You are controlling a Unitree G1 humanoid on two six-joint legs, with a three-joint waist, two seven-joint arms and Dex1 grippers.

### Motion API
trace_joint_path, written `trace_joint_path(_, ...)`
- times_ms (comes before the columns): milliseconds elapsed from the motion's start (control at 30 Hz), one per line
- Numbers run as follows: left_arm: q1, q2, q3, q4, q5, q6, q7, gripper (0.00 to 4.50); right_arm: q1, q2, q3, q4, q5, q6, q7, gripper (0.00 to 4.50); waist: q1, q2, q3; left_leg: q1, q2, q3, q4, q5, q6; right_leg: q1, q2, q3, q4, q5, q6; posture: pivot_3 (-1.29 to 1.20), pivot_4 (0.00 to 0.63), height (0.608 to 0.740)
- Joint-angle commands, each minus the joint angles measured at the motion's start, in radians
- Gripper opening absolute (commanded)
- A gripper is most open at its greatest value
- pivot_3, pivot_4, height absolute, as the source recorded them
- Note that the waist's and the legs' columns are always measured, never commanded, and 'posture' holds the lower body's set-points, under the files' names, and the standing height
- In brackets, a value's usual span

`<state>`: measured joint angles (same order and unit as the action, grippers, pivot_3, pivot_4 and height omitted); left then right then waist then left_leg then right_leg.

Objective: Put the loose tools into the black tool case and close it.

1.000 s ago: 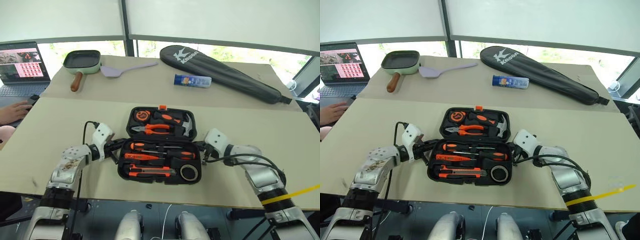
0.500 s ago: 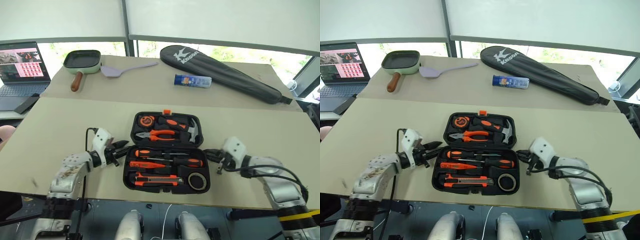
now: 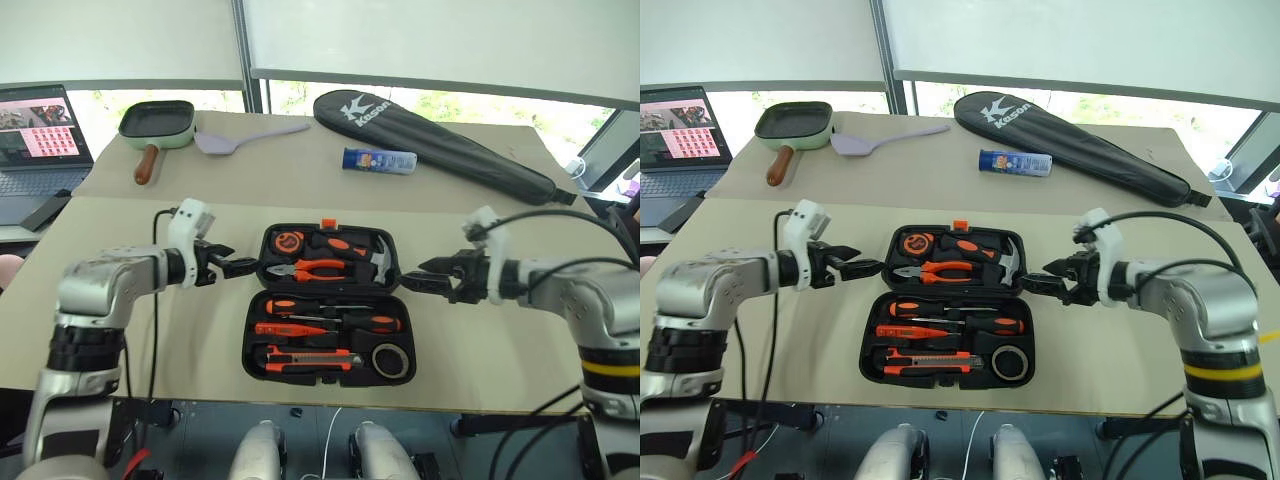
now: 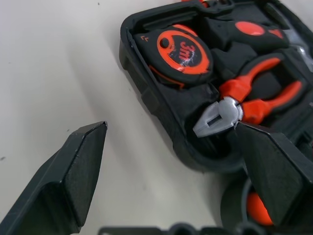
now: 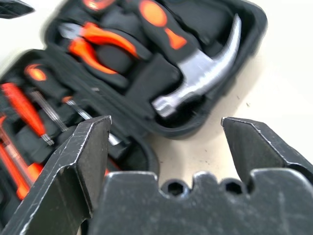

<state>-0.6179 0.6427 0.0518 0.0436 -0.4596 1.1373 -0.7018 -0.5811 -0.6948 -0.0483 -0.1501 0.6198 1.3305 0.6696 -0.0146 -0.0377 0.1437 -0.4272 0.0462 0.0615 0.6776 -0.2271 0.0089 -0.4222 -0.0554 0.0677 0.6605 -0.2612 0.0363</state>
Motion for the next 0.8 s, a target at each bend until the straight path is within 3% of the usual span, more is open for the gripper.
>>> trace_joint_path(33,-0.03,-0.028,0.021,0.001,0.006,0.058,0.071,4.5,-0.074,0.052,0.011,0.032,-0.026,0.094,-0.09,4.24,-0.004,0.0,0.0,-0.001,0.0,0.0,0.0,0.0,0.0,-0.001,0.0,0.0,0.0,0.0,0.0,0.0,0.15,0.74)
trace_joint_path(467,-0.014,-0.085,0.038,0.011,-0.002,0.092,0.157,4.5,-0.147,0.118,0.032,0.173,-0.109,0.087,-0.195,4.24,0.002,0.0,0.0,-0.003,-0.001,0.0,0.001,0.0,0.0,-0.002,-0.002,0.0,0.001,0.0,0.0,0.0,0.15,0.74)
trace_joint_path(500,-0.011,-0.098,0.037,0.013,0.0,0.085,0.166,4.5,-0.151,0.124,0.033,0.193,-0.12,0.081,-0.205,3.72,0.002,0.0,0.0,-0.003,-0.001,0.0,0.001,0.0,0.0,-0.001,-0.002,0.0,0.001,0.0,0.0,0.0,0.15,0.74)
trace_joint_path(767,-0.008,-0.125,0.042,0.019,-0.006,0.086,0.187,4.5,-0.185,0.156,-0.042,0.264,-0.115,0.114,-0.229,1.26,0.001,-0.001,0.0,0.002,-0.002,0.0,0.002,0.001,-0.001,0.003,-0.002,0.0,0.001,0.001,0.001,0.0,0.15,0.74)
trace_joint_path(800,-0.008,-0.123,0.041,0.021,-0.005,0.086,0.187,4.5,-0.183,0.152,-0.055,0.265,-0.106,0.124,-0.219,0.77,0.001,-0.001,0.0,0.002,-0.002,0.0,0.001,0.001,-0.001,0.003,-0.002,0.0,0.002,0.001,0.001,0.0,0.15,0.74)
